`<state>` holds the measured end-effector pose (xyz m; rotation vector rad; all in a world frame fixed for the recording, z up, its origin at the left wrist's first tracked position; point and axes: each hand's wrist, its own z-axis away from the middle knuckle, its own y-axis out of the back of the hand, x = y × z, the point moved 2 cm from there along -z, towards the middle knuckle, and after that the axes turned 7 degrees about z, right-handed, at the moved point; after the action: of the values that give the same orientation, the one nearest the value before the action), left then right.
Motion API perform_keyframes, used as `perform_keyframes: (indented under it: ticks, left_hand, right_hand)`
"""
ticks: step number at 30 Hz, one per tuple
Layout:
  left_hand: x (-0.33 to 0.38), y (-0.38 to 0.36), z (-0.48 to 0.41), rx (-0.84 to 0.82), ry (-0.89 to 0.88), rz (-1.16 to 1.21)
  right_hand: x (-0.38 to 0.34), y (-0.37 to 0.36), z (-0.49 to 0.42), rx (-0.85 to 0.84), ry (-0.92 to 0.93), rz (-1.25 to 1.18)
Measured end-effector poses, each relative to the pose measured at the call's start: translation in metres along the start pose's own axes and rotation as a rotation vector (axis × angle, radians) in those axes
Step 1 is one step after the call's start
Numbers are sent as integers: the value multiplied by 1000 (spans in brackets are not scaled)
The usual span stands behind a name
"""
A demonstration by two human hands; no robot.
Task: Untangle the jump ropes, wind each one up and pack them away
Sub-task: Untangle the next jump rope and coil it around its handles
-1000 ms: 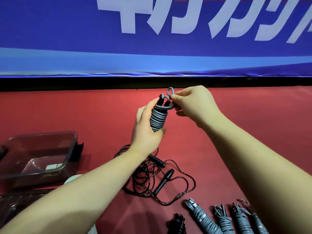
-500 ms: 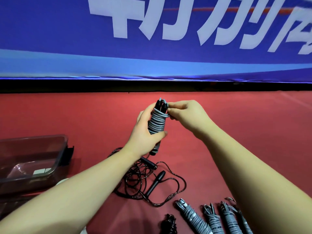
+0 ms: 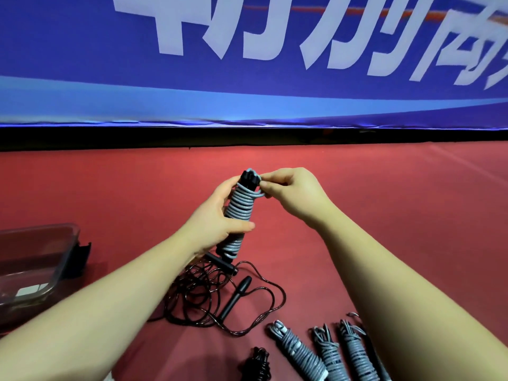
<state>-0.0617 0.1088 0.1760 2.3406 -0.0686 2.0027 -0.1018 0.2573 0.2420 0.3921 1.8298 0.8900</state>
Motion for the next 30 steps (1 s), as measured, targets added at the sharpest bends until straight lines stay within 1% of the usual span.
perform_keyframes:
  ticks: [3, 7, 10, 14, 17, 19, 21, 23, 26, 28, 30]
  left_hand:
    - [0, 4, 4, -36, 30, 11]
    - [-1, 7, 5, -88, 61, -2]
    - [1, 8, 4, -108, 44, -6]
    - [13, 0, -2, -44, -64, -26]
    - [20, -5, -9, 75, -146, 28]
    - [20, -2, -10, 160, -160, 25]
    - [19, 5, -8, 210, -187, -32]
    - [21, 8, -4, 198, -214, -77]
    - [23, 8, -1, 202, -216, -76]
    - [20, 8, -1, 193, -198, -20]
    - [17, 10, -1, 178, -168, 49]
  right_hand:
    - [2, -4, 4, -39, 8, 36]
    - [2, -4, 7, -84, 104, 191]
    - [4, -4, 8, -62, 107, 170]
    - [4, -5, 6, 93, -37, -165]
    - [-3, -7, 0, 165, -66, -244]
    - [-7, -9, -2, 156, -83, -260]
    - [-8, -13, -2, 121, -75, -238]
    - [-9, -16, -1, 125, -54, -205]
    - [-12, -20, -2, 202, -51, -168]
    - [-13, -19, -3, 227, -58, -147]
    - [-15, -19, -2, 201, -26, -89]
